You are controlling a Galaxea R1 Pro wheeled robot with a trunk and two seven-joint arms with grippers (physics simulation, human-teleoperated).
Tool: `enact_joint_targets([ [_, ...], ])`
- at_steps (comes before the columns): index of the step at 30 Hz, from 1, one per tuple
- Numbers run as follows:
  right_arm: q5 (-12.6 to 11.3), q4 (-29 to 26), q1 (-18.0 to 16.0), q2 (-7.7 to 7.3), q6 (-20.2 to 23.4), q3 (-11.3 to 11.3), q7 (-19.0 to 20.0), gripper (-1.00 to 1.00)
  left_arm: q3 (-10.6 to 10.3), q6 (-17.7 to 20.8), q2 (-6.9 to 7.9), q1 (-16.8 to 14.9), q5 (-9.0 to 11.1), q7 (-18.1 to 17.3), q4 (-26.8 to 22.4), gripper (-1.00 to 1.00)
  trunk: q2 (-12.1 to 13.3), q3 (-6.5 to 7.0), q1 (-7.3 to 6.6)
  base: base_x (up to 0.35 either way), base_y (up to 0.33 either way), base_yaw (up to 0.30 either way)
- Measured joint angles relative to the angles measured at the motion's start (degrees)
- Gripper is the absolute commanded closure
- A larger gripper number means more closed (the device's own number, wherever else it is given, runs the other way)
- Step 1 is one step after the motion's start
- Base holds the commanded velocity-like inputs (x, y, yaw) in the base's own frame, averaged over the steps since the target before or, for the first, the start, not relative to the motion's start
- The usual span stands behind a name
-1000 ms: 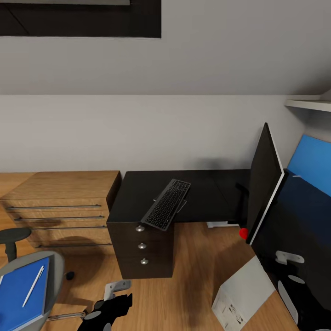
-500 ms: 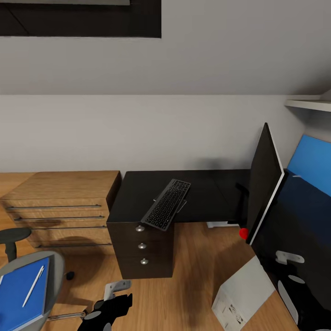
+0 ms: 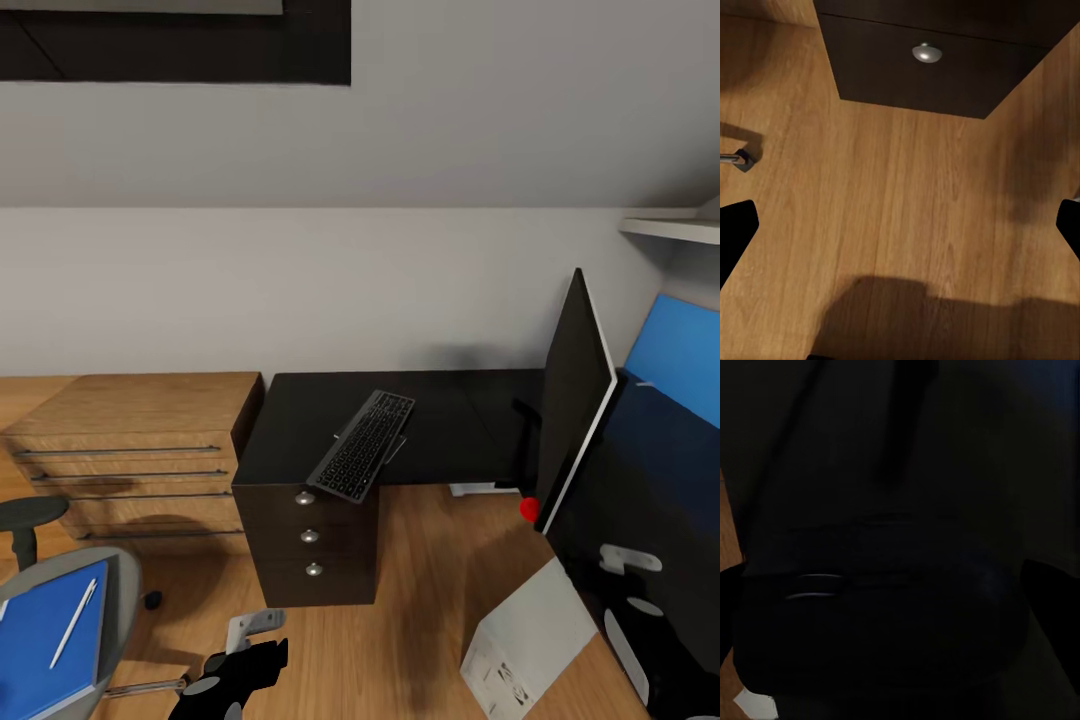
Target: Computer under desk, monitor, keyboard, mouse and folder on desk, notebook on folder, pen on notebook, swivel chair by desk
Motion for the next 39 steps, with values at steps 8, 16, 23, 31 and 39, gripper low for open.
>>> enact_joint_targets([
  [8, 0.00, -2.48, 0.01, 0.00, 0.57, -0.01, -0.01, 1.00, -0.02, -0.03, 0.00, 0.00, -0.02, 0.05, 0.00, -1.00, 3.21, 1.44, -1.76, 0.000, 0.000, 0.000],
  [16, -0.07, -8.05, 0.15, 0.00, 4.43, -0.25, 0.00, 1.00, -0.01, -0.01, 0.00, 0.00, -0.07, 0.09, 0.00, -1.00, 6.42, 2.88, -3.51, -0.016, 0.000, 0.000],
  [23, -0.16, -8.83, 0.20, 0.00, 6.55, -0.42, -0.08, 1.00, 0.03, 0.00, 0.00, 0.00, 0.00, 0.08, 0.01, -1.00, 9.23, 4.13, -5.02, -0.274, 0.000, 0.000],
  [31, -0.35, -8.89, 0.20, 0.32, 7.29, -0.40, -0.08, 1.00, 0.87, 0.00, 0.00, 0.00, 0.00, 0.00, 0.00, -1.00, 12.45, 5.57, -6.79, -0.274, 0.000, 0.000],
  [39, -0.52, -9.66, 0.20, 1.33, 9.46, -0.34, -0.05, 1.00, 1.18, -0.02, 0.00, 0.00, -0.08, 0.00, 0.00, -1.00, 12.46, 5.58, -6.82, -0.024, 0.000, 0.000],
])
